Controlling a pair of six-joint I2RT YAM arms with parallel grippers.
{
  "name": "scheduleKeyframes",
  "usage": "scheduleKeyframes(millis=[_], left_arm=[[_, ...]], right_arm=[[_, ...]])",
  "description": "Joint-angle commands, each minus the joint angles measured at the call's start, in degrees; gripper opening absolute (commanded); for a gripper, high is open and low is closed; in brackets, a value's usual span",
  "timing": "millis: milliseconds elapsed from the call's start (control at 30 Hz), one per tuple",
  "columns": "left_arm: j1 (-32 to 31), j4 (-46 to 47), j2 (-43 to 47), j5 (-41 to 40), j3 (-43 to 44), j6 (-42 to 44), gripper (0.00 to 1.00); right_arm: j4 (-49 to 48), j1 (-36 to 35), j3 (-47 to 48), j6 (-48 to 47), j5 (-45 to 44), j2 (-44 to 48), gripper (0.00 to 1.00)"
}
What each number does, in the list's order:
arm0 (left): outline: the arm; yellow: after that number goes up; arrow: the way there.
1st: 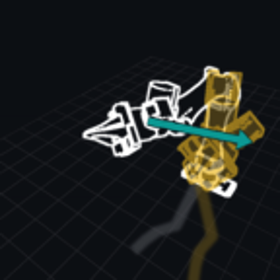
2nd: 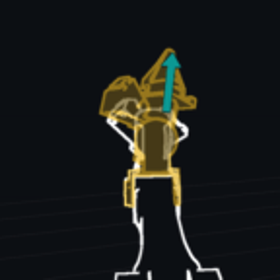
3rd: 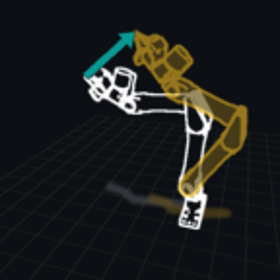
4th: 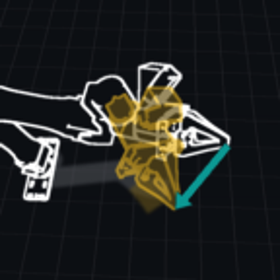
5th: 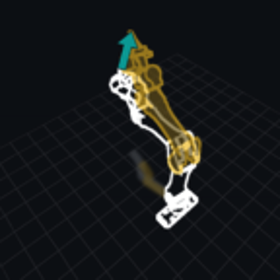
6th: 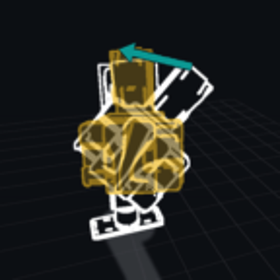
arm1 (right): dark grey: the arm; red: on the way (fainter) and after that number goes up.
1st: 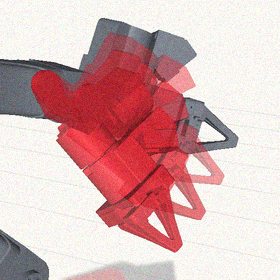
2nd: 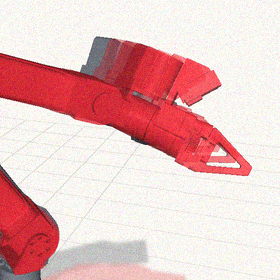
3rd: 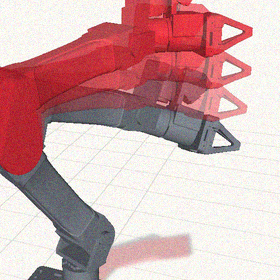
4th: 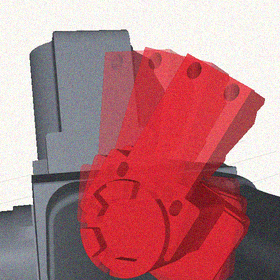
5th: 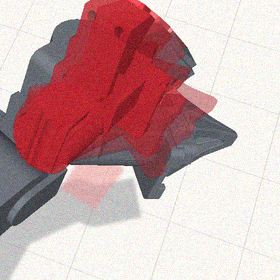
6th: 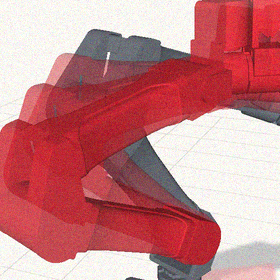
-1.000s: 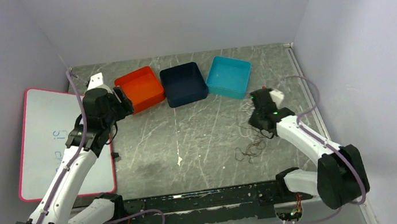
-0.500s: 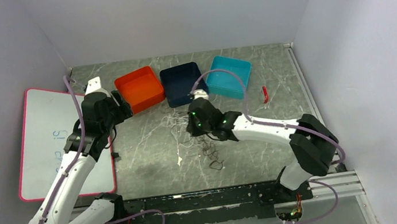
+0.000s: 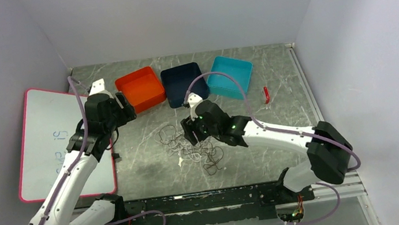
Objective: Untangle the cables
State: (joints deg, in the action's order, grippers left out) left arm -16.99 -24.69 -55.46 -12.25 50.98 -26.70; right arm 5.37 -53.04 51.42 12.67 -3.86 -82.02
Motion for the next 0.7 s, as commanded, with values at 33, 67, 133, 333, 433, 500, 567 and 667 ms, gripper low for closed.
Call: scheduleKeyframes(millis=[33, 67, 133, 333, 433, 500, 567, 667], left_arm=[[-0.4, 3.3, -0.6, 2.7, -1.0, 1.0, 0.75], [-0.4, 3.6, -0.7, 2.9, -1.1, 0.9, 0.76], [-0.4, 4.1, -1.0, 3.2, -1.3, 0.6, 0.77], [-0.4, 4.6, -3.1, 4.7, -0.8, 1.4, 0.77], [-0.4, 4.5, -3.4, 5.3, -0.6, 1.2, 0.77], [-0.3, 4.9, -3.1, 5.5, -1.0, 0.9, 0.77], [-0.4, 6.1, -2.5, 6.4, -1.6, 1.0, 0.78], [-0.4, 7.3, -1.9, 7.1, -2.2, 1.0, 0.8]], right_arm=[[4.7, 0.1, -1.1, 0.4, -1.7, 5.4, 0.66], [5.2, 0.1, -1.5, 1.7, -2.5, 6.5, 0.66], [6.8, 0.1, -1.9, 4.6, -5.5, 8.9, 0.66], [13.7, 0.1, -1.8, 14.1, -15.0, 11.5, 0.66], [21.8, 0.2, 1.2, 18.7, -17.0, 9.0, 0.67], [23.6, 0.2, 1.8, 20.2, -15.1, 8.3, 0.67], [22.3, 0.2, 0.6, 21.5, -12.2, 8.6, 0.66], [18.6, 0.2, -2.1, 22.8, -8.5, 9.2, 0.66]])
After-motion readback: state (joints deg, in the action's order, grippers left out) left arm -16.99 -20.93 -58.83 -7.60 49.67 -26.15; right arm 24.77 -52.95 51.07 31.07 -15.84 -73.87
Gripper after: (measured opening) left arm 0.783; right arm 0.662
